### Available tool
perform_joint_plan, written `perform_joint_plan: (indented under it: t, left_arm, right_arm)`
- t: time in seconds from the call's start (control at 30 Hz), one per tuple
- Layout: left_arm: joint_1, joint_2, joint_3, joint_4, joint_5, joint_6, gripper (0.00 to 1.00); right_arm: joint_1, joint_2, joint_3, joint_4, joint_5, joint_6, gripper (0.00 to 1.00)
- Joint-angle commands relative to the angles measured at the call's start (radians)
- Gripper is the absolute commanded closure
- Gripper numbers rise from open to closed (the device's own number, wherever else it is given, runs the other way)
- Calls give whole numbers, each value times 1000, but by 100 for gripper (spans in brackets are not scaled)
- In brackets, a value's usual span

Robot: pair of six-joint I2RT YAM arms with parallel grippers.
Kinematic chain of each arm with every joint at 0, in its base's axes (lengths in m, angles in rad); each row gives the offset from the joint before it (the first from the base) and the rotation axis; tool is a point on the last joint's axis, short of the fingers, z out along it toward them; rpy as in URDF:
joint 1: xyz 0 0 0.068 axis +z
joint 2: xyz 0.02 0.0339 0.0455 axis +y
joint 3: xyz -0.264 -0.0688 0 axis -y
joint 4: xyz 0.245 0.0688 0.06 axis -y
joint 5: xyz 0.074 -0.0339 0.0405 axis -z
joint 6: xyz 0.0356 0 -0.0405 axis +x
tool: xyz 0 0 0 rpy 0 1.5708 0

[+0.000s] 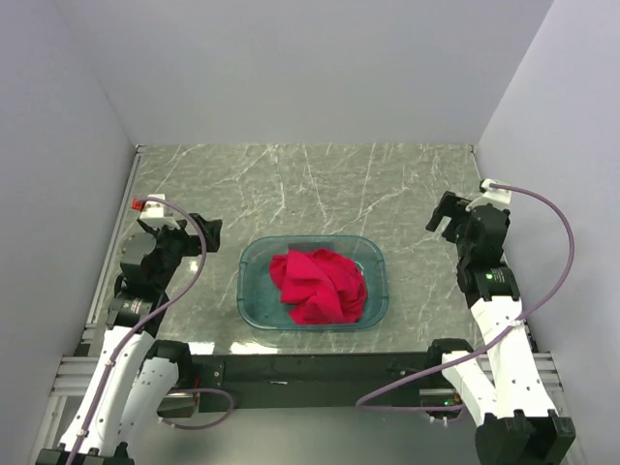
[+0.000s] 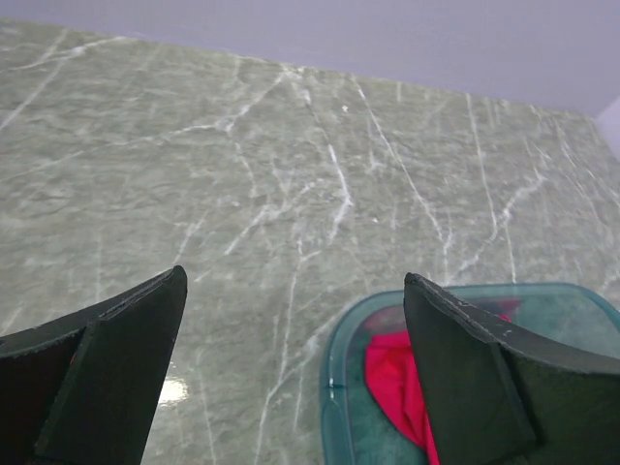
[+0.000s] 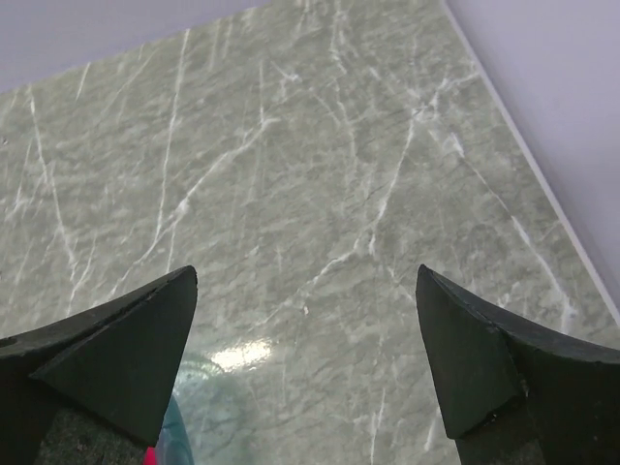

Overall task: Fold and stack the t-shirts
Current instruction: Grab the tshirt from the pile

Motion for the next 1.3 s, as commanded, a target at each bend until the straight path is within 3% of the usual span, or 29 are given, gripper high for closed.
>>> perform_joint_plan:
  t: [0.0,0.1,0.27,0.4,0.43,0.53,0.67,0.73,0.83,0.87,1.03,1.2,1.27]
  left_arm:
    - [-17,13,20,52,82,30,1]
    - [-24,39,26,62,160,13,1]
    - [-98,158,75,27,272,-26,2]
    - [-318,324,164,-59,126,-51,5]
    - [-411,403,188,-78,88,-65,5]
    - [-545,580,290,-118,-34,-128,7]
    - [-674,821,490,-191,-140,-183,6]
    - [-736,943,562,-289,-206,-212,1]
    - [-805,1037,678,-441,-315,-285,1]
    - [-814,1048,710,-475,-382,-319,1]
    - [-820,1044,724,-635,-458,-647,1]
    - [-820,1031,663,-601,-362,-883,1]
    - [-820,1074,653,-595,-323,-913,2]
  right_arm:
    - [-17,-21,31,52,39,14,0]
    - [-17,-37,34,49,-105,-81,0]
    - [-22,-82,-44,4,-778,-465,0]
    - [-216,-142,-169,90,-1106,-342,0]
    - [-292,-152,-171,92,-1130,-342,0]
    - [-315,-122,-122,-13,-1110,-397,0]
    - [-324,-93,-112,-31,-1093,-406,0]
    - [-324,-97,-118,-30,-1075,-406,1]
    - [-325,-113,-124,-33,-1066,-409,1]
    - [-325,-119,-125,-25,-1064,-408,1]
    - [-327,-111,-127,-24,-1070,-401,1]
    - [-327,-103,-129,-22,-1064,-398,1]
    - [-327,-105,-130,-20,-1062,-397,1]
